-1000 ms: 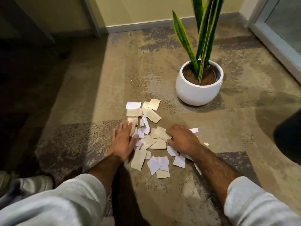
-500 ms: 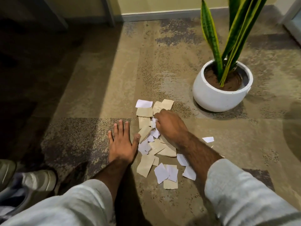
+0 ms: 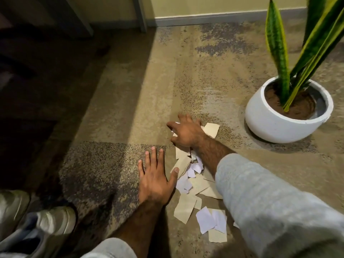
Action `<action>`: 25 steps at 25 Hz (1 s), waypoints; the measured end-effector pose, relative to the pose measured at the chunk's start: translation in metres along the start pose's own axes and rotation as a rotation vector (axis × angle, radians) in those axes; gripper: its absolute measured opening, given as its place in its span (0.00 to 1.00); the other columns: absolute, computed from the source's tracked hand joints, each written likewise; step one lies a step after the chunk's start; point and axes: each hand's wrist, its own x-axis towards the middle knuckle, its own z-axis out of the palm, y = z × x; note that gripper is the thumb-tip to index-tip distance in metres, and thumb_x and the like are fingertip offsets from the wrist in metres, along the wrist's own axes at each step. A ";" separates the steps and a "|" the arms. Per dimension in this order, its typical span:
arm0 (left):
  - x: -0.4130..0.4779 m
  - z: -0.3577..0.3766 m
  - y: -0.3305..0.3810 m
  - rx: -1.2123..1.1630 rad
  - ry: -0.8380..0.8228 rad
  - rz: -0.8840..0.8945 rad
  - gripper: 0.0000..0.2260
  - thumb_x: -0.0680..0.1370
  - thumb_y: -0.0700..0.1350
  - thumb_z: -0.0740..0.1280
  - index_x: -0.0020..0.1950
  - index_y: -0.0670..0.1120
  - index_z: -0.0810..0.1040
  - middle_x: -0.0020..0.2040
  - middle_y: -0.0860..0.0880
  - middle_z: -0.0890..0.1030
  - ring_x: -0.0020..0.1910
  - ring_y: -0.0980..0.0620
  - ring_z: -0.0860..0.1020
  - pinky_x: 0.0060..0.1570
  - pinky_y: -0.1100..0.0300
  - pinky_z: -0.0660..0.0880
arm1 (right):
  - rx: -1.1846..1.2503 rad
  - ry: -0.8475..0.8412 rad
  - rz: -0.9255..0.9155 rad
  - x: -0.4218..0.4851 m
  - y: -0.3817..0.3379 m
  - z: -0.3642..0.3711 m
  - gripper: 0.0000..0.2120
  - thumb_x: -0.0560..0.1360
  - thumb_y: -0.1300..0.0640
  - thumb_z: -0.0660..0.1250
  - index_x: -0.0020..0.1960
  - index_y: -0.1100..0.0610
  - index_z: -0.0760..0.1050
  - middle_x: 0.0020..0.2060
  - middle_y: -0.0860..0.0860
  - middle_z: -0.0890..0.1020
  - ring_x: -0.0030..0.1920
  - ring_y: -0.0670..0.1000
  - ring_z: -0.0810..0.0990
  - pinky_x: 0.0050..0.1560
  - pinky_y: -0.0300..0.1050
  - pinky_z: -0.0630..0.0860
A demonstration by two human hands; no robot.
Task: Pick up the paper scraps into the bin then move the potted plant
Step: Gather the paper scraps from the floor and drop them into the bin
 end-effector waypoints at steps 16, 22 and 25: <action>-0.003 -0.010 0.003 -0.002 -0.063 -0.020 0.38 0.80 0.70 0.44 0.84 0.50 0.48 0.84 0.47 0.46 0.83 0.46 0.45 0.80 0.40 0.46 | 0.110 -0.056 0.293 -0.068 0.071 -0.006 0.25 0.81 0.45 0.57 0.77 0.47 0.64 0.78 0.57 0.62 0.77 0.63 0.60 0.72 0.71 0.63; -0.003 -0.013 0.003 -0.040 -0.092 -0.012 0.39 0.79 0.72 0.42 0.84 0.50 0.45 0.84 0.48 0.42 0.83 0.47 0.42 0.80 0.41 0.42 | 0.178 -0.021 0.086 -0.172 0.043 0.029 0.22 0.83 0.44 0.52 0.76 0.46 0.65 0.80 0.52 0.61 0.79 0.58 0.60 0.72 0.64 0.63; -0.004 -0.017 0.005 -0.055 -0.135 -0.019 0.39 0.79 0.72 0.41 0.84 0.51 0.43 0.84 0.48 0.41 0.83 0.47 0.40 0.79 0.42 0.38 | 0.358 0.150 0.255 -0.193 0.067 -0.006 0.22 0.81 0.41 0.61 0.73 0.46 0.70 0.74 0.50 0.70 0.71 0.53 0.72 0.67 0.54 0.72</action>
